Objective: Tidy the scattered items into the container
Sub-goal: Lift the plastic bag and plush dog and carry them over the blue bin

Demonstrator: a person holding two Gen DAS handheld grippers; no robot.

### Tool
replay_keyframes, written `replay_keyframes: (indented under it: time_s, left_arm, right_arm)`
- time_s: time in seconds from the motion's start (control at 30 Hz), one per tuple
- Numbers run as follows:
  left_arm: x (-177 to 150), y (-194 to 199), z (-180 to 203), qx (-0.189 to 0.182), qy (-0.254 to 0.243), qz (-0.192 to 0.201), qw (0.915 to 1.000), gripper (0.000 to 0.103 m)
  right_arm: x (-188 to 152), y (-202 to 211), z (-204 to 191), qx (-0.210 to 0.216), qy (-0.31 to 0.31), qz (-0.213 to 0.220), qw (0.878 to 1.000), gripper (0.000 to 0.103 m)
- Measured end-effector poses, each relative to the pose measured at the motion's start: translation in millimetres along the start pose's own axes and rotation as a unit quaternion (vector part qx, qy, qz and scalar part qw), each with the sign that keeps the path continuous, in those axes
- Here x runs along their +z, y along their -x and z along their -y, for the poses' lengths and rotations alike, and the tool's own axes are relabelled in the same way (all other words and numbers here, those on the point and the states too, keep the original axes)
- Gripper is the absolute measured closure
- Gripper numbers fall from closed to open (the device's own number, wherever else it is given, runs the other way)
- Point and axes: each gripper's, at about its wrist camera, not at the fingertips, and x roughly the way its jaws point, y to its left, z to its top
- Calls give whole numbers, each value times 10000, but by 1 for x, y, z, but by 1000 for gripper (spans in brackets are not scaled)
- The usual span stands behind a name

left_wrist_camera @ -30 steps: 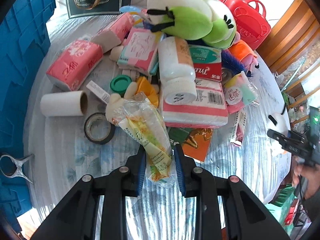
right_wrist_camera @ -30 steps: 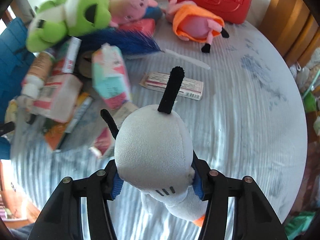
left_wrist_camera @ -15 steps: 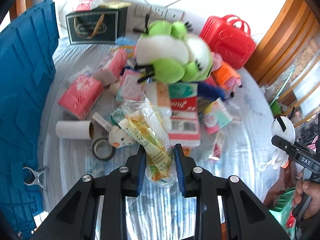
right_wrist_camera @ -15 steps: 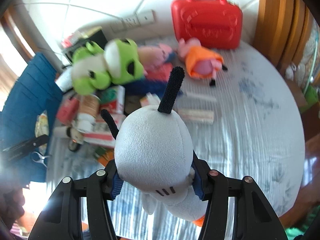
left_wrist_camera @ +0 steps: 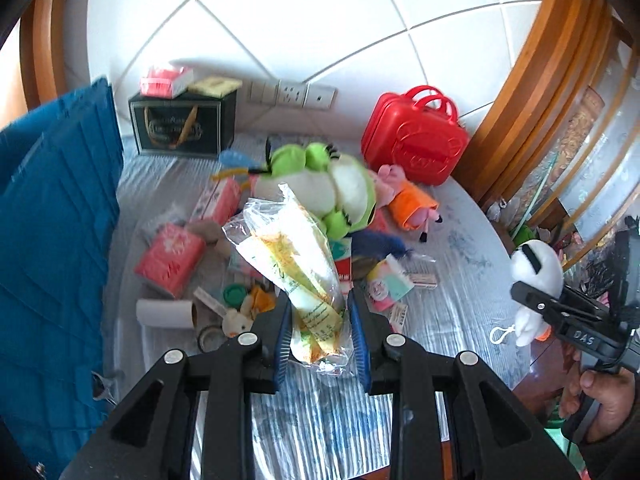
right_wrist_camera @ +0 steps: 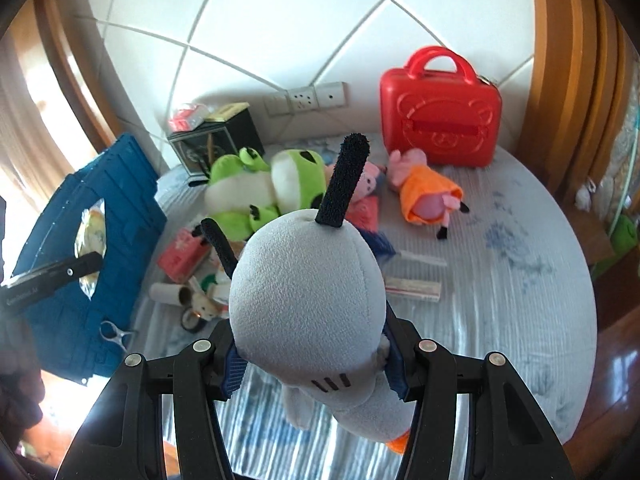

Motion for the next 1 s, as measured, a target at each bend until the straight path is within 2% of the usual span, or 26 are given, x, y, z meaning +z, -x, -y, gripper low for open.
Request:
replay_keyframes:
  time_s: [0.33, 1.0]
  left_arm:
    - [14, 32, -3, 31, -395, 268, 9989, 81]
    - [28, 90, -63, -141, -679, 686, 9952, 83]
  right_arm:
    - [6, 9, -35, 116, -13, 183, 9998, 48]
    - [15, 34, -135, -54, 56, 485, 9988, 48]
